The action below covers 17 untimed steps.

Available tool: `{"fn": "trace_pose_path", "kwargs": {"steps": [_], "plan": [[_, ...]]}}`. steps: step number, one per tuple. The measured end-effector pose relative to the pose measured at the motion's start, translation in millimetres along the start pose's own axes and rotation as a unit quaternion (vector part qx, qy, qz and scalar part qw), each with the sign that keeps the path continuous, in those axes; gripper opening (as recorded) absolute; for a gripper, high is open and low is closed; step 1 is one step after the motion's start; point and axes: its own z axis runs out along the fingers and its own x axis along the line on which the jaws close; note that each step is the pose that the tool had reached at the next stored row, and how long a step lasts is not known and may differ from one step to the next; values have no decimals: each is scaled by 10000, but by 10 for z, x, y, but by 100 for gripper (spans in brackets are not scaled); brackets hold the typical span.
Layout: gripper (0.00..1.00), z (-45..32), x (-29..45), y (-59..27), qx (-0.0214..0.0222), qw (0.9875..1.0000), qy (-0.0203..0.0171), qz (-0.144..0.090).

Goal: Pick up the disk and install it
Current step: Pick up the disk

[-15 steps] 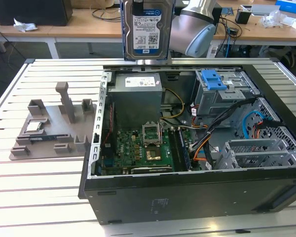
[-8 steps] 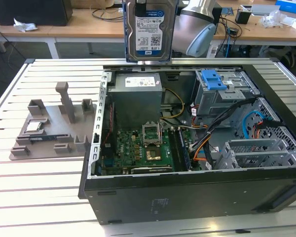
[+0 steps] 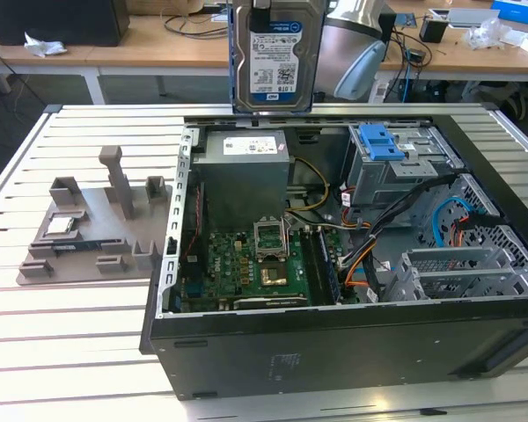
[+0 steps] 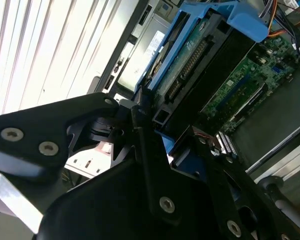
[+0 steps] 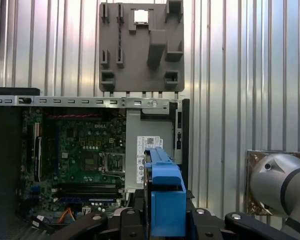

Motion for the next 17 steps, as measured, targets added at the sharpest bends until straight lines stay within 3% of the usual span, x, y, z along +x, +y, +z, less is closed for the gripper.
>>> {"fn": "trace_pose_path", "kwargs": {"steps": [17], "plan": [[36, -9, 107, -166, 0, 10000, 0, 0]]}}
